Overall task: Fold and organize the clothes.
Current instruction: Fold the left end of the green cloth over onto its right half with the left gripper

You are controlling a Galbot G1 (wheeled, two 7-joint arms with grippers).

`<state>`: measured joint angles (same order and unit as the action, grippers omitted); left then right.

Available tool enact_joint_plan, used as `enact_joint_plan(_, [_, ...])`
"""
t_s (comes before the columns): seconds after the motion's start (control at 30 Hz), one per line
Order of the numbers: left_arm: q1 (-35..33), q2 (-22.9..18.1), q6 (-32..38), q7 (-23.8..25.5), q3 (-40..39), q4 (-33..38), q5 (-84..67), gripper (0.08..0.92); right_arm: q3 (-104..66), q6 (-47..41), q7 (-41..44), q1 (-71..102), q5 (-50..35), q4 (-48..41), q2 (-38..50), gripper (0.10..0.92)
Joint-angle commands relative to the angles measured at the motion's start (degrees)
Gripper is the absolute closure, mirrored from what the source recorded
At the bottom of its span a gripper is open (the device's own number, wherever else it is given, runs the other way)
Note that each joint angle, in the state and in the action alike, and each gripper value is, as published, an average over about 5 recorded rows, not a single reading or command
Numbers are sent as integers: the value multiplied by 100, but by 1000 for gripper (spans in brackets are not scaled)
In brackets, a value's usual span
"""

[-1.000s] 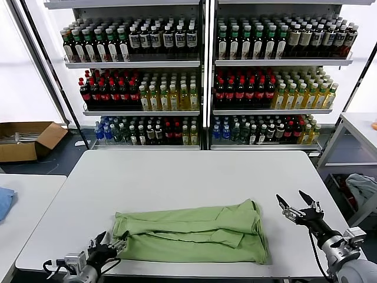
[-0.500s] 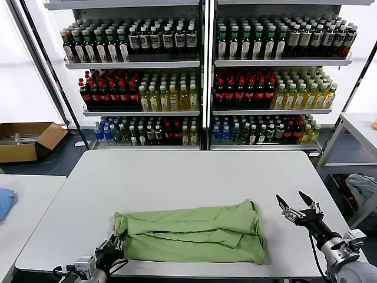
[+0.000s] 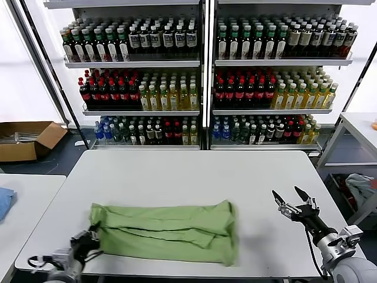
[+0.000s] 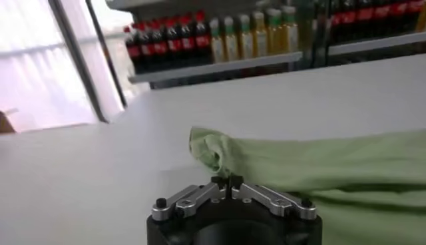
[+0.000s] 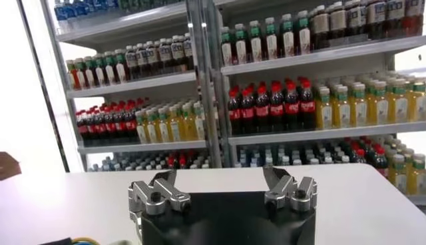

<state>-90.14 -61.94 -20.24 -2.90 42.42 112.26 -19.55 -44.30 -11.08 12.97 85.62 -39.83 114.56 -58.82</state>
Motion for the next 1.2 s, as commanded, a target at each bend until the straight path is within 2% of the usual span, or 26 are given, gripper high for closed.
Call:
enact_joint_plan(0.03, [563,1874,825,879,1921,-2059,-167,907,10,24,-9,-15,-47,39,6,203])
enact_joint_plan(0.1, [618,2017,826,886,1964,-2075,-232,907,-2,29,-17,5,-48,63,13,203])
enact_joint_plan(0.2, [578,1932,713,859,1898,-1514,-330,907,-20,32,-32,30,-46,102,12,203])
enact_joint_plan(0.4, [441,1077,241,643,1157,382,-646,907,-28,21,-58,47,-25,150,-13,203])
enact_joint_plan(0.5, [446,651,191,485,425,924,-680,907,-51,16,-51,88,-16,168,-24,203])
enact_joint_plan(0.7, [483,67,152,194,-850,1231,-685,907,-73,26,-16,179,39,98,-76,203])
enact_joint_plan(1.2, [416,-703,-248,71,-2205,1011,-573,907,-56,34,-16,190,85,18,-102,203])
